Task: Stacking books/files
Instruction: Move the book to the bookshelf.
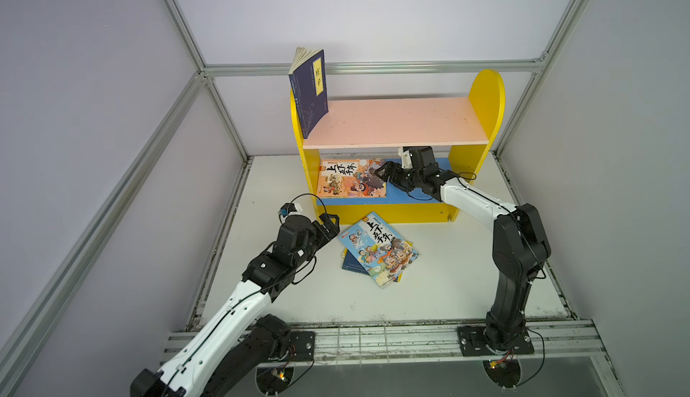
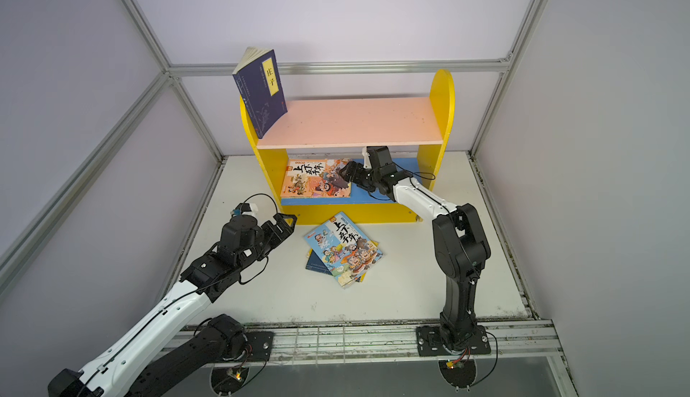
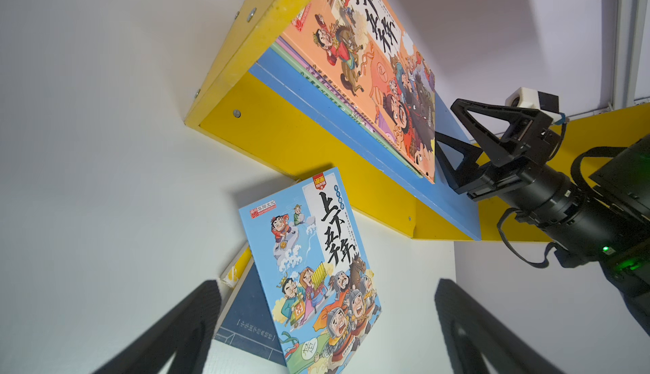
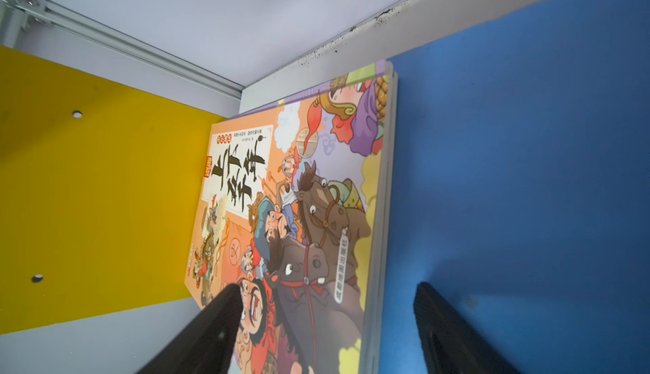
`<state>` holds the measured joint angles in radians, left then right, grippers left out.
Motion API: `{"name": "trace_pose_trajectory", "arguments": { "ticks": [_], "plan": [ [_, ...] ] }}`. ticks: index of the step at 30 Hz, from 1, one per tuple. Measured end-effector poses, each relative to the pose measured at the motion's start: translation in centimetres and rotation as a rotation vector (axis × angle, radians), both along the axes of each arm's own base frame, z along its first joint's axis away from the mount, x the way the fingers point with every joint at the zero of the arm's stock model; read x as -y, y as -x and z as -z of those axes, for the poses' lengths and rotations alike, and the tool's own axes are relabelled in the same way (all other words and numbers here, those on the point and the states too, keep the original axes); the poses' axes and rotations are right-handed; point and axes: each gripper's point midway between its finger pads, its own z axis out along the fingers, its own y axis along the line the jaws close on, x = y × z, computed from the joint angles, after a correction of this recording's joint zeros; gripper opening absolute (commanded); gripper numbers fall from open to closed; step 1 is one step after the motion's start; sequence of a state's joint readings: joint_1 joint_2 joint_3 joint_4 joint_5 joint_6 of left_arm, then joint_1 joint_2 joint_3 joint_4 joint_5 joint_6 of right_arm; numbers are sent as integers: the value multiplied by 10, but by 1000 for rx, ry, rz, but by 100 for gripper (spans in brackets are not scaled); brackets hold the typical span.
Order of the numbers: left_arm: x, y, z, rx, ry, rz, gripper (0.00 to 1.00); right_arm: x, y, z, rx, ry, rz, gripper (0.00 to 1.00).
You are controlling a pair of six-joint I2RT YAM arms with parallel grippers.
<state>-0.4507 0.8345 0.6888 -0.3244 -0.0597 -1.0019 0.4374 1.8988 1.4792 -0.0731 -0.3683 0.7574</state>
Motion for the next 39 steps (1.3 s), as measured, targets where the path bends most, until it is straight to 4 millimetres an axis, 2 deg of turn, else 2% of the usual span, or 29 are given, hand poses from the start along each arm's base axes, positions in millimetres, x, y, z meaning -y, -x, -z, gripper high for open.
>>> {"name": "trace_pose_trajectory", "arguments": {
  "ticks": [13, 39],
  "plan": [
    [0, -1, 2, -7, -3, -1, 99, -3, -4, -17, 29, -104, 11, 80],
    [1, 0, 8, -21, -6, 5, 99, -11, -12, -16, 24, -143, -6, 80]
  ]
}}
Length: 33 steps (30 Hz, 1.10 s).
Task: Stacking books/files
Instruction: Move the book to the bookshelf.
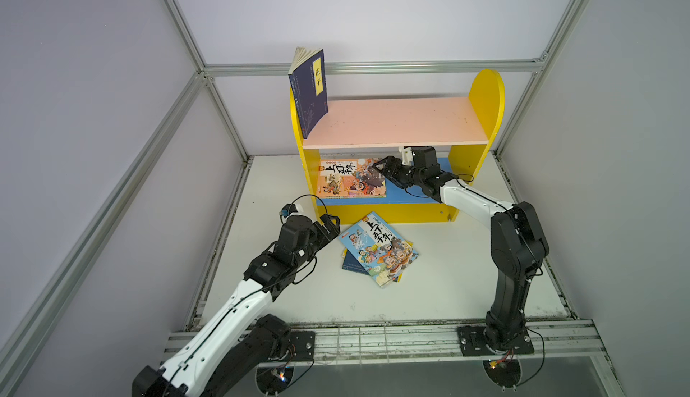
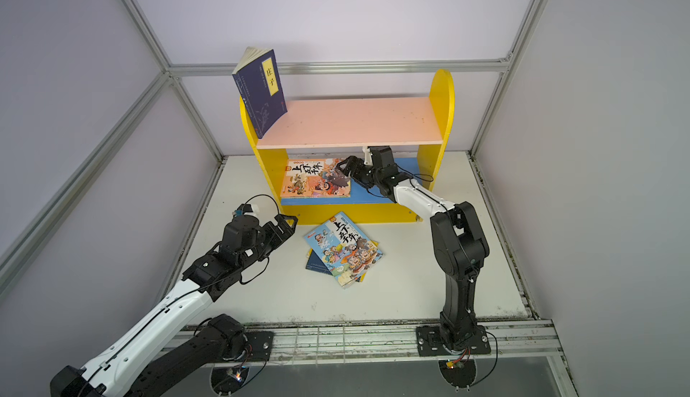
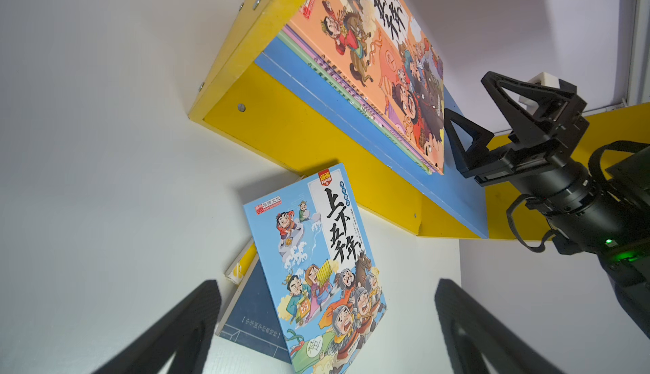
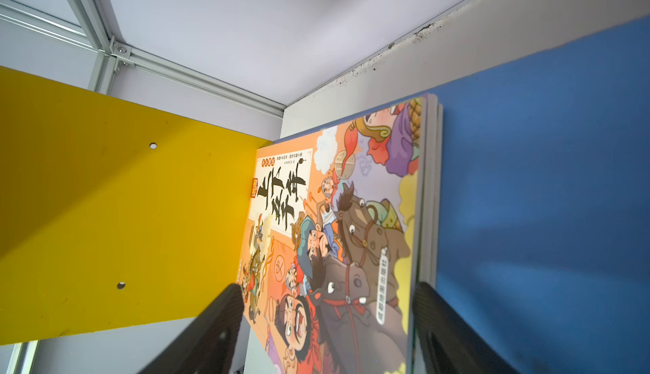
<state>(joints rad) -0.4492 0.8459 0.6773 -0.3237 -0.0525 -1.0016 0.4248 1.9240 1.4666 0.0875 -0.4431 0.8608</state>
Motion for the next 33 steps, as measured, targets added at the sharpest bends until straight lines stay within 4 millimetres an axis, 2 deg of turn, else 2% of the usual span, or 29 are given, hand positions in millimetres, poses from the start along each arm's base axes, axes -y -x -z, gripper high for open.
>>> {"name": "trace_pose_trajectory", "arguments": {
  "ticks": [13, 33],
  "plan": [
    [-1, 1, 2, -2, -1, 0, 99, -2, -7, 1, -10, 6, 3, 79],
    [-1, 2, 1, 2, 1, 0, 99, -2, -3, 1, 2, 22, -7, 82]
  ]
}}
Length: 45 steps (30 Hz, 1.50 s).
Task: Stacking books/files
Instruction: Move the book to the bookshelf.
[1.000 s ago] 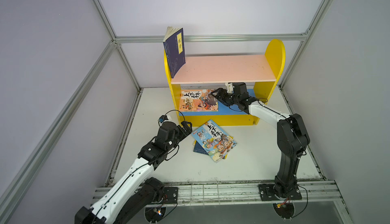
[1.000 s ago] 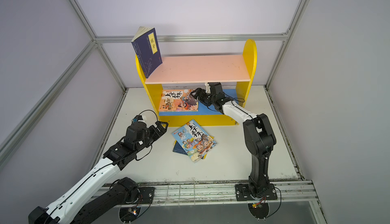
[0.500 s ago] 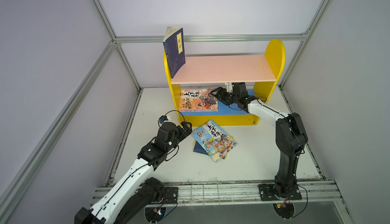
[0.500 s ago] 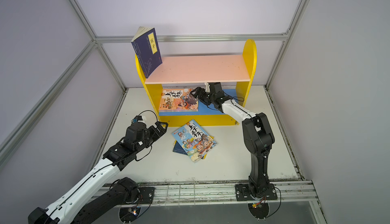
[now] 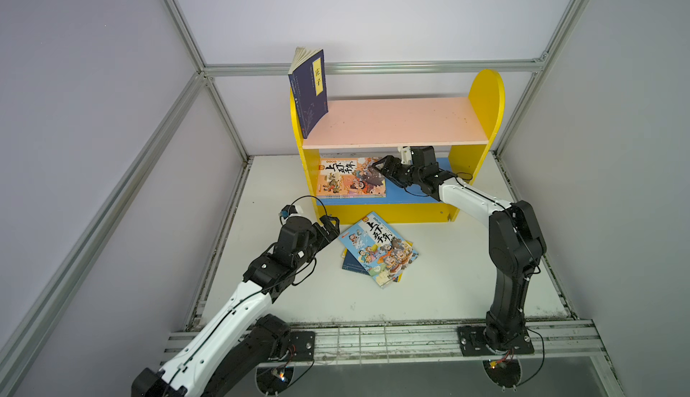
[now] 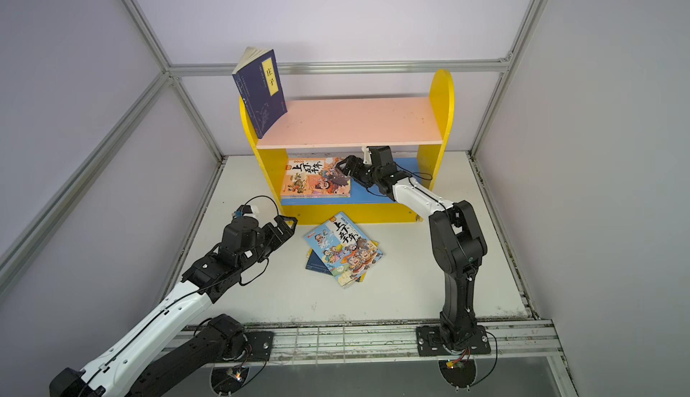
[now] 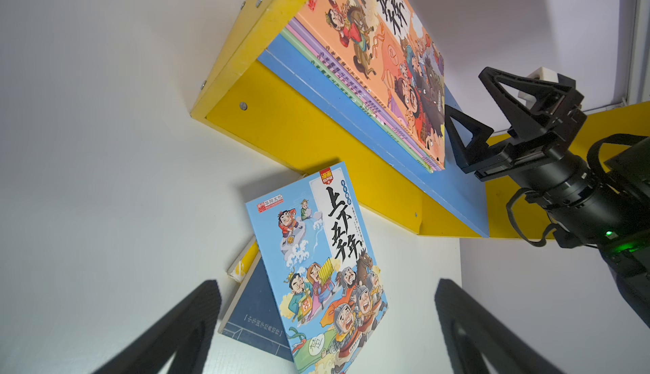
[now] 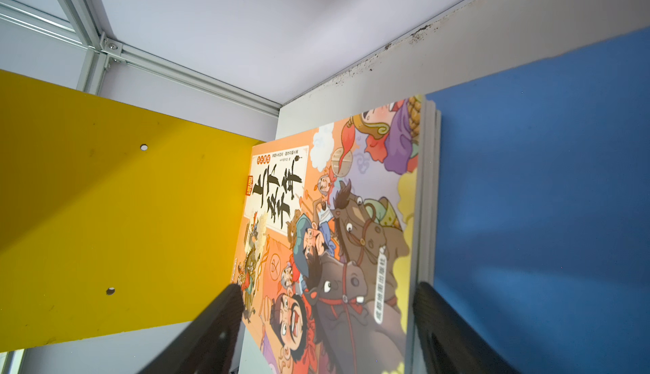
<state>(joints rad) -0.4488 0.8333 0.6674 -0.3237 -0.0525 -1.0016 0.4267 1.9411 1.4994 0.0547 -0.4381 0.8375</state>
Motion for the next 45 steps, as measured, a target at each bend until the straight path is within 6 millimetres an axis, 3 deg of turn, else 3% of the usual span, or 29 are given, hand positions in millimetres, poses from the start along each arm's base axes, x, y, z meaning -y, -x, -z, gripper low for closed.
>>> {"name": "trace_pose_trajectory", "arguments": {
  "ticks": [10, 26, 38, 45],
  "plan": [
    [0, -1, -2, 4, -3, 4, 99, -3, 6, -6, 17, 52, -48, 98],
    [4, 0, 0, -7, -7, 30, 99, 9, 27, -9, 32, 113, -70, 100],
    [22, 3, 35, -125, -30, 131, 98, 30, 70, 4, 61, 213, -63, 100],
    [28, 6, 58, -192, -35, 169, 96, 46, 98, -2, 109, 266, -52, 100]
  ]
}}
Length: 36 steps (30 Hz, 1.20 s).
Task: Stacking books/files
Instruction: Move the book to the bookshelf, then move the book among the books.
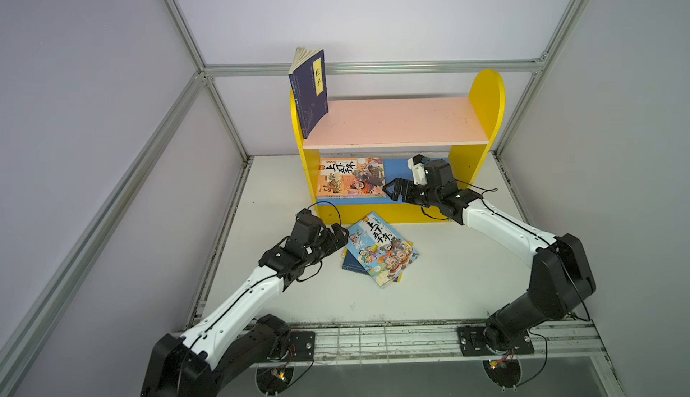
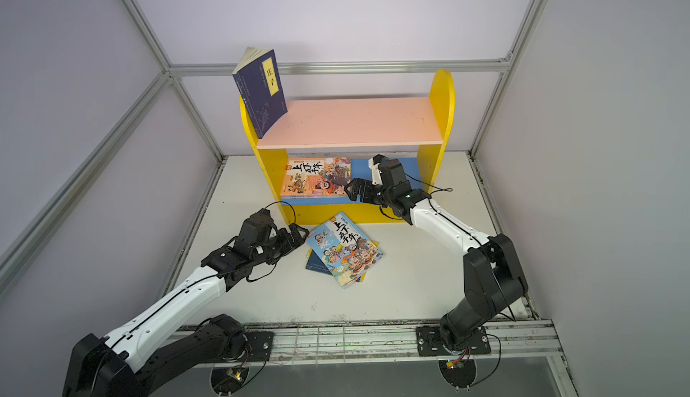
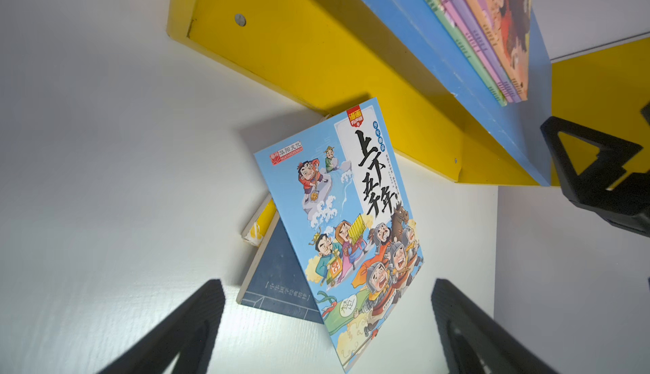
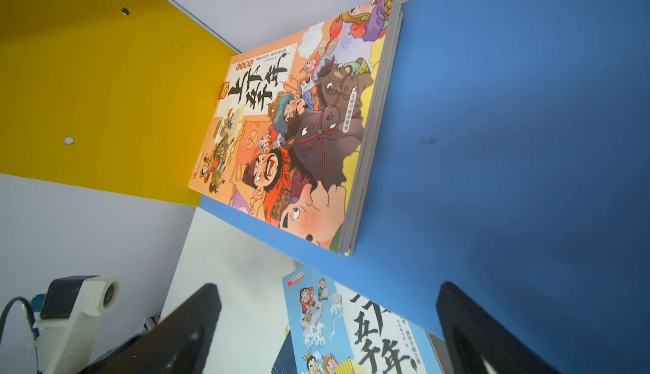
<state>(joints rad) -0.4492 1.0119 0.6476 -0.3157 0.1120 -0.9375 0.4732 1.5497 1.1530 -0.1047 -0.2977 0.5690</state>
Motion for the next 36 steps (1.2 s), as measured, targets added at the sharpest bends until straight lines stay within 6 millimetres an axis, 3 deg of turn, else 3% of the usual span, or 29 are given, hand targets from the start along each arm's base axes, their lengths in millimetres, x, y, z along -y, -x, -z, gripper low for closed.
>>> {"name": "trace_pose_trajectory", "arguments": {
  "ticks": [7, 14, 18, 25, 31, 36],
  "plan": [
    [12, -3, 18, -51, 9, 49, 95, 21, 32, -8, 44, 20, 15, 100],
    [14, -6, 33, -63, 12, 52, 94, 41, 76, -17, 94, 0, 13, 99],
    [11, -9, 47, -84, 41, 23, 92, 55, 98, -9, 138, 5, 11, 99],
    [0, -23, 72, -142, 141, -46, 89, 59, 120, 16, 114, 23, -38, 97],
    [9, -36, 70, -132, 205, -20, 87, 49, 125, 68, -93, 79, -100, 94],
    [12, -39, 66, -119, 218, -9, 87, 36, 119, 92, -200, 91, -142, 93]
  ]
}}
